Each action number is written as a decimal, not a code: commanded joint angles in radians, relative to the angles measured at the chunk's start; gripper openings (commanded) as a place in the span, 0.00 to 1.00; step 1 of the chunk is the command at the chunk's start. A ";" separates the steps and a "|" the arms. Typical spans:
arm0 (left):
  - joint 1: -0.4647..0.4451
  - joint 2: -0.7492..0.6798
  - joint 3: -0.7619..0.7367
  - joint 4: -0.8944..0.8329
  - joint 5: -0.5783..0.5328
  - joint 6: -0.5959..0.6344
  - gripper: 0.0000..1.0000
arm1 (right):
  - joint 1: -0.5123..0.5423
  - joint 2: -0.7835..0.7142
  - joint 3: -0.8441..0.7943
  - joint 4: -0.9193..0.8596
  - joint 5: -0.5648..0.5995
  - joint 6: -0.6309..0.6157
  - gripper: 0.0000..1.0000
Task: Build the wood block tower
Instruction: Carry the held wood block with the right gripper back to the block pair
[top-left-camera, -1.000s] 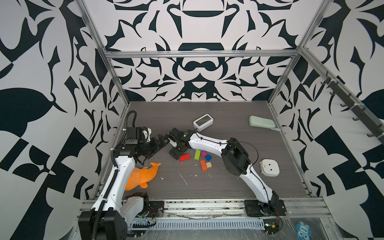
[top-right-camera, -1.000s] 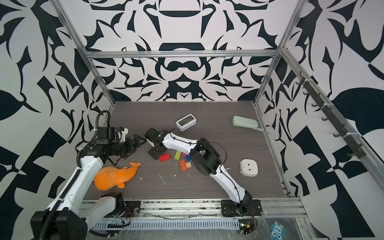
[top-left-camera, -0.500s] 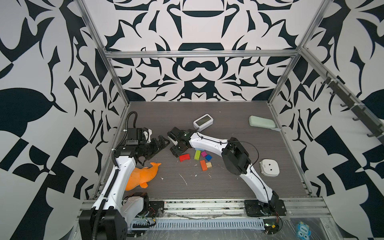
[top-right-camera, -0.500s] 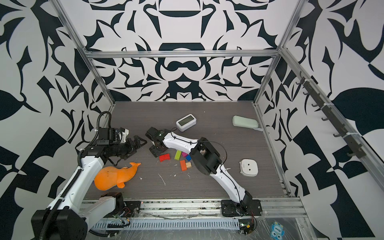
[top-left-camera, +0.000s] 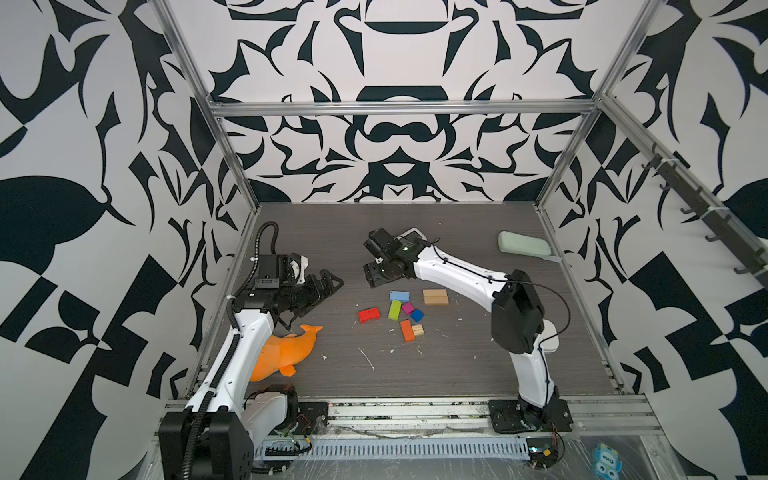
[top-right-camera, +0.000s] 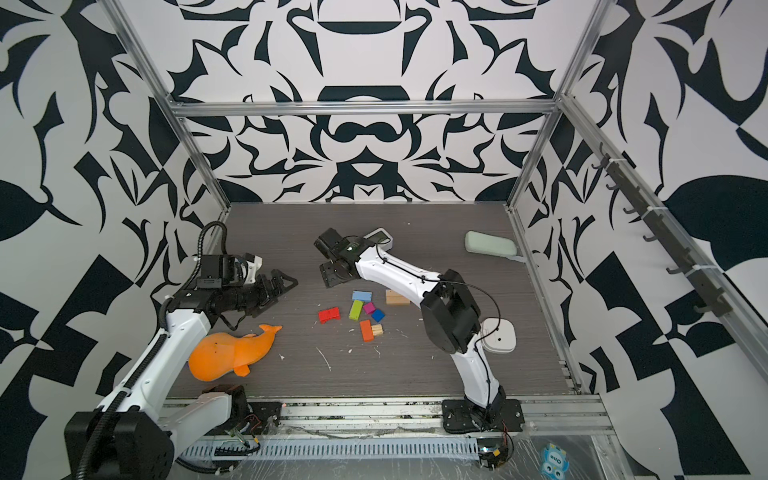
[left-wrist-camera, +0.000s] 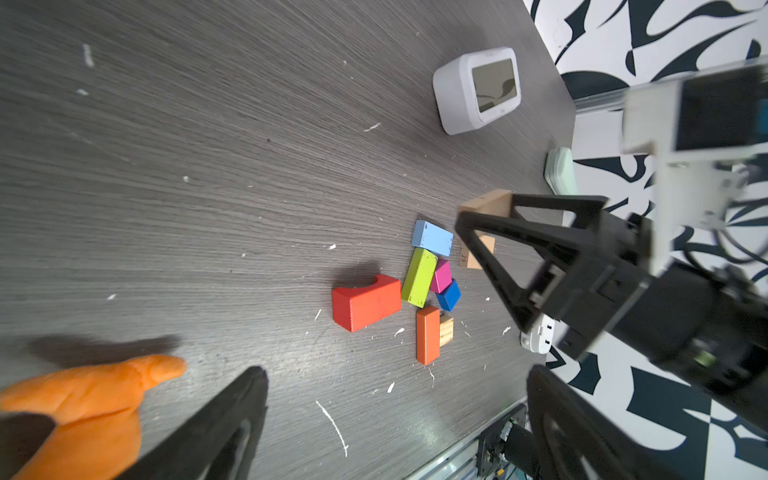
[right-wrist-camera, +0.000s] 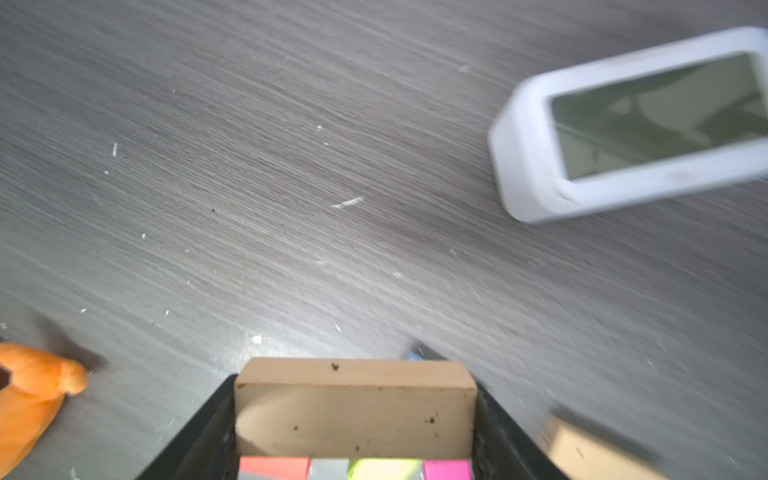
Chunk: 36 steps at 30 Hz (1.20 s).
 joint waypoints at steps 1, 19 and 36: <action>-0.039 -0.006 0.004 0.035 -0.030 -0.013 0.99 | 0.003 -0.087 -0.072 -0.045 0.043 0.065 0.73; -0.310 0.138 0.059 0.183 -0.197 0.004 0.99 | -0.040 -0.428 -0.595 0.061 0.132 0.219 0.73; -0.406 0.314 0.128 0.332 -0.027 0.003 1.00 | -0.102 -0.455 -0.813 0.206 0.071 0.246 0.72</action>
